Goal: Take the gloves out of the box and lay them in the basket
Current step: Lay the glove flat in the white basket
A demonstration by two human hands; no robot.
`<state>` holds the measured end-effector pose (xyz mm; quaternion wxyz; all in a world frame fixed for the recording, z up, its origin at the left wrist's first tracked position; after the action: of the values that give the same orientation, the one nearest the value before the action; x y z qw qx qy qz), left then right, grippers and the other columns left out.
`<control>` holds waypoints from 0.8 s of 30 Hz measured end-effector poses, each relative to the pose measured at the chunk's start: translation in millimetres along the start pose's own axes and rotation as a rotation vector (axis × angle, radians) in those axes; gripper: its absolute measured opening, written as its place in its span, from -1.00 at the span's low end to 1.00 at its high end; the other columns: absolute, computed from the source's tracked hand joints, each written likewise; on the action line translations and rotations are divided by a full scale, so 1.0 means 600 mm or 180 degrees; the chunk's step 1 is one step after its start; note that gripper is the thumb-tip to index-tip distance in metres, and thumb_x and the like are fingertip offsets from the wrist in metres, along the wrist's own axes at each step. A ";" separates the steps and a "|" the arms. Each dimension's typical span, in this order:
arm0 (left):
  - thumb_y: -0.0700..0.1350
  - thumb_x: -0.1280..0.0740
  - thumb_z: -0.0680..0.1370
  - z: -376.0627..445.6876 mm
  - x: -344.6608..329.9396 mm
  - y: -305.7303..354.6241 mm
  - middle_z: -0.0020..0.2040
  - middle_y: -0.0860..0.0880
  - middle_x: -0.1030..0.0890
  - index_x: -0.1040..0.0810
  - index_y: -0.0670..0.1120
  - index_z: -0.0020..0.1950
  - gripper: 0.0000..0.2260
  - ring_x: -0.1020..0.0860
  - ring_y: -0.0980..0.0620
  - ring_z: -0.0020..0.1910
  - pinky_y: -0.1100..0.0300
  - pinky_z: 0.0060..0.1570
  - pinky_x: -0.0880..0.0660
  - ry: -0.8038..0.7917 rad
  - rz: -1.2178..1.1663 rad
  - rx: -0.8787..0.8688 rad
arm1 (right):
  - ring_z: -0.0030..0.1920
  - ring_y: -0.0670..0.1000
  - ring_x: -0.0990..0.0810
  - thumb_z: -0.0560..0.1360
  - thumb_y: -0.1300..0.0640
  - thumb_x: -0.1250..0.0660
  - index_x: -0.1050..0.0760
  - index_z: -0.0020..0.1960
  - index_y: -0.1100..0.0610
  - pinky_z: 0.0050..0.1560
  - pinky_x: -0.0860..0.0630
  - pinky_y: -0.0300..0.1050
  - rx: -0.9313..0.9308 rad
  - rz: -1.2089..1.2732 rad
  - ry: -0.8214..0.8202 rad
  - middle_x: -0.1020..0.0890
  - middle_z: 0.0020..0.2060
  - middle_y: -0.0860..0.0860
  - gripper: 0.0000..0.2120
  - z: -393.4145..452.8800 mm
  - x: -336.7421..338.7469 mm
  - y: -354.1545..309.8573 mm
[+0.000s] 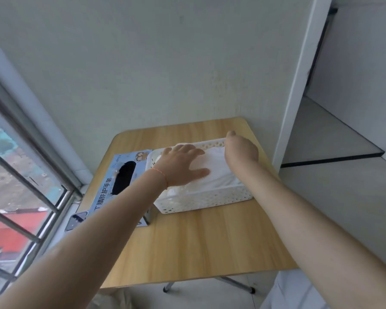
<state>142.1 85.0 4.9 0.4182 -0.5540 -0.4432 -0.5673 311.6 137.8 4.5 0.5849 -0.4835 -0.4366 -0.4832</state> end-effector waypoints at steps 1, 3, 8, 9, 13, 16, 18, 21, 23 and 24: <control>0.40 -0.14 0.52 -0.001 -0.007 -0.004 0.57 0.07 -0.19 -0.19 0.17 0.54 -0.36 -0.12 -0.02 0.55 -0.11 0.50 -0.05 -0.0086 0.0068 0.0089 | -0.02 0.18 -0.62 0.48 0.43 -0.19 -0.31 0.30 0.27 -0.26 -0.39 -0.06 0.0097 -0.0140 0.0036 -0.62 -0.01 0.15 -0.61 -0.002 -0.001 0.000; 0.46 -0.12 0.48 -0.002 -0.023 -0.007 0.60 0.07 -0.09 -0.08 0.21 0.57 -0.29 -0.04 -0.03 0.57 -0.15 0.51 0.01 -0.0275 0.0058 0.0218 | 0.01 0.16 -0.62 0.47 0.42 -0.20 -0.35 0.30 0.27 -0.23 -0.38 -0.09 0.0250 -0.0362 0.0059 -0.63 0.02 0.13 -0.60 -0.005 -0.005 0.000; 0.49 -0.08 0.47 -0.002 -0.055 -0.002 0.63 0.02 0.06 0.05 0.18 0.60 -0.21 0.10 0.00 0.60 -0.19 0.51 0.09 -0.0801 -0.0170 0.0180 | -0.01 0.10 -0.63 0.49 0.39 -0.21 -0.41 0.22 0.24 -0.24 -0.37 -0.14 0.0387 -0.0588 0.0157 -0.61 0.03 0.09 -0.68 -0.013 -0.004 -0.005; 0.50 -0.08 0.46 0.000 -0.059 -0.003 0.63 0.02 0.08 0.06 0.17 0.60 -0.19 0.11 0.00 0.60 -0.20 0.51 0.10 -0.0825 -0.0149 0.0177 | -0.02 0.10 -0.63 0.49 0.38 -0.22 -0.41 0.21 0.23 -0.25 -0.36 -0.13 0.0390 -0.0608 0.0214 -0.60 0.03 0.10 -0.69 -0.015 -0.003 -0.005; 0.56 -0.06 0.40 -0.005 -0.059 -0.004 0.63 0.02 0.03 0.02 0.17 0.60 -0.13 0.08 -0.01 0.60 -0.22 0.51 0.10 -0.0785 -0.0390 0.0212 | -0.14 0.09 -0.58 0.48 0.38 -0.25 -0.40 0.11 0.21 -0.30 -0.34 -0.10 0.0435 -0.0598 0.0471 -0.52 0.02 0.13 -0.77 -0.022 0.006 -0.006; 0.46 -0.07 0.49 -0.018 -0.016 -0.009 0.51 0.04 -0.33 -0.30 0.12 0.50 -0.32 -0.28 -0.01 0.49 -0.20 0.49 -0.06 0.0145 -0.1507 0.0416 | -0.16 0.13 -0.58 0.50 0.35 -0.24 -0.42 0.04 0.21 -0.35 -0.29 -0.08 0.0532 -0.0316 0.0761 -0.51 -0.01 0.14 -0.86 -0.019 0.024 -0.017; 0.27 -0.13 0.59 -0.032 0.021 -0.030 0.34 0.04 -0.53 -0.50 0.06 0.35 -0.55 -0.47 0.00 0.31 -0.18 0.44 -0.20 0.1050 -0.2070 0.0564 | -0.13 0.18 -0.59 0.59 0.22 -0.18 -0.44 0.00 0.21 -0.34 -0.25 -0.09 0.0688 -0.0044 0.0998 -0.52 -0.02 0.14 -0.91 -0.018 0.041 -0.036; 0.10 -0.17 0.55 -0.074 0.049 -0.106 0.19 0.03 -0.58 -0.61 0.05 0.17 -0.69 -0.51 0.00 0.21 -0.08 0.33 -0.38 0.1817 -0.2466 0.1006 | -0.20 0.17 -0.51 0.62 0.10 -0.09 -0.33 -0.15 0.15 -0.31 -0.25 -0.07 0.1058 0.0348 0.1001 -0.49 -0.13 0.10 -0.79 -0.029 0.063 -0.104; -0.07 -0.21 0.55 -0.106 0.039 -0.171 0.17 0.00 -0.52 -0.59 0.03 0.15 -0.76 -0.50 -0.06 0.20 -0.04 0.29 -0.41 0.1882 -0.2428 0.1636 | -0.26 0.13 -0.43 0.61 0.08 -0.09 -0.31 -0.20 0.16 -0.31 -0.25 -0.10 0.1304 0.0583 0.0784 -0.43 -0.21 0.06 -0.76 -0.043 0.067 -0.158; -0.11 -0.22 0.55 -0.130 0.030 -0.205 0.20 -0.04 -0.50 -0.57 0.01 0.19 -0.74 -0.50 -0.11 0.20 -0.05 0.28 -0.41 0.1759 -0.2336 0.1999 | -0.27 0.11 -0.41 0.60 0.08 -0.11 -0.32 -0.22 0.16 -0.32 -0.25 -0.10 0.1453 0.0689 0.0616 -0.42 -0.23 0.04 -0.75 -0.052 0.065 -0.192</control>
<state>2.5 41.9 18.7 0.4389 -0.0427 -0.6286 -0.6406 205.2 93.9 54.8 0.7660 -0.3345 -0.4221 -0.3509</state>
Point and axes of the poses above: each hand's wrist, its own z-axis towards the middle knuckle, its own x-axis out of the back of the hand, y = z × x, the point moved 2 cm from there along z, towards the middle knuckle
